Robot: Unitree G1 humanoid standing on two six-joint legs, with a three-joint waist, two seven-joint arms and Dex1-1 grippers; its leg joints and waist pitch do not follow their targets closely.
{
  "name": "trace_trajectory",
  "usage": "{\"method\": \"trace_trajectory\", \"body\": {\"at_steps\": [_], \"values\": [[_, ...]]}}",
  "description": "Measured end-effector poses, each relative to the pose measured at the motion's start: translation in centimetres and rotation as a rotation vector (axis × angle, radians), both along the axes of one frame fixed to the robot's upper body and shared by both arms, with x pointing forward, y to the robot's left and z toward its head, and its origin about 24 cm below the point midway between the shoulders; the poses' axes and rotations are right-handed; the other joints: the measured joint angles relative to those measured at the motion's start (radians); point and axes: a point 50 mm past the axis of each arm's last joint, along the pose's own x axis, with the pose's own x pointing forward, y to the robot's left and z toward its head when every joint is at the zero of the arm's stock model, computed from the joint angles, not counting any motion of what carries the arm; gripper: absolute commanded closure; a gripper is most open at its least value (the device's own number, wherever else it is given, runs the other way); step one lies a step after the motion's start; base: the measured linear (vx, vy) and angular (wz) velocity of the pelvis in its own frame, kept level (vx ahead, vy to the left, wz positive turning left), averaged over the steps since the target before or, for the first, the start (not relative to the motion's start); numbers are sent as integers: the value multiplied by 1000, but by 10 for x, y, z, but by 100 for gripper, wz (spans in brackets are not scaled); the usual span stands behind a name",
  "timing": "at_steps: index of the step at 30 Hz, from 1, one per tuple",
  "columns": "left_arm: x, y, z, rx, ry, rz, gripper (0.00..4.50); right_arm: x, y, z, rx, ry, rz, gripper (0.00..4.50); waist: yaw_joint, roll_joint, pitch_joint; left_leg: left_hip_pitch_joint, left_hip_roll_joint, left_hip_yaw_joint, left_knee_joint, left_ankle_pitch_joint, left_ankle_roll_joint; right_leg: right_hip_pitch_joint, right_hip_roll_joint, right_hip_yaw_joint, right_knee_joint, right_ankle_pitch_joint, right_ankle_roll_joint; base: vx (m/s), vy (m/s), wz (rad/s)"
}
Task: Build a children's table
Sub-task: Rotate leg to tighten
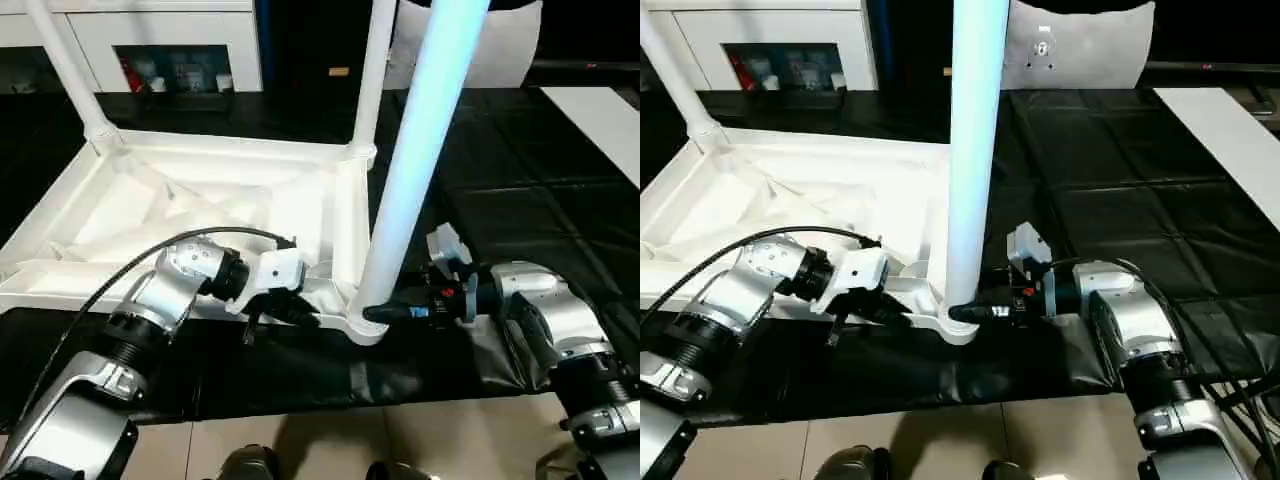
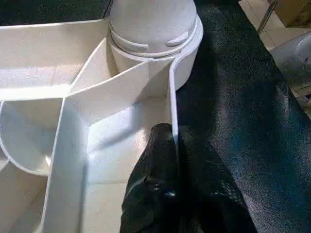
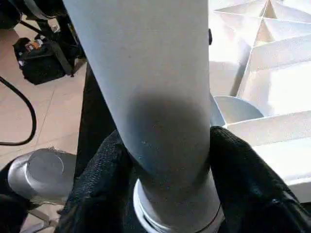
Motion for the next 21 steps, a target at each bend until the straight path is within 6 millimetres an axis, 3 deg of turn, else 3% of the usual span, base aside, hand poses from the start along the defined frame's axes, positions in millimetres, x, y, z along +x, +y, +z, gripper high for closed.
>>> {"method": "trace_trajectory", "body": {"at_steps": [10,13,17,19,21], "values": [[0,-3,-1,-9,12,13,450,-2,0,0,-6,25,-11,251,5,0,0,0,0,0,0,0,0,1,0,0,0,0,0,0,0,0],[3,-7,-2,-25,41,82,450,-7,4,-4,15,23,-114,251,10,-1,-1,4,0,0,-1,0,0,3,0,0,0,0,0,0,0,0],[9,-5,-5,-20,50,211,450,-6,17,-11,28,-7,-317,252,-13,-2,-2,15,0,0,-3,1,-1,10,0,1,-2,-4,7,0,0,0],[14,-7,-8,-20,50,289,450,-1,26,-16,40,-10,-457,255,-33,-3,-2,21,-1,-1,-3,0,-2,15,-1,0,-5,-11,19,-25,5,-4],[19,-17,-9,-22,43,339,450,4,30,-17,26,-30,-575,256,-48,-3,-2,21,-1,-3,-6,0,-2,17,-1,-4,-19,-13,21,-71,43,-14]]}}
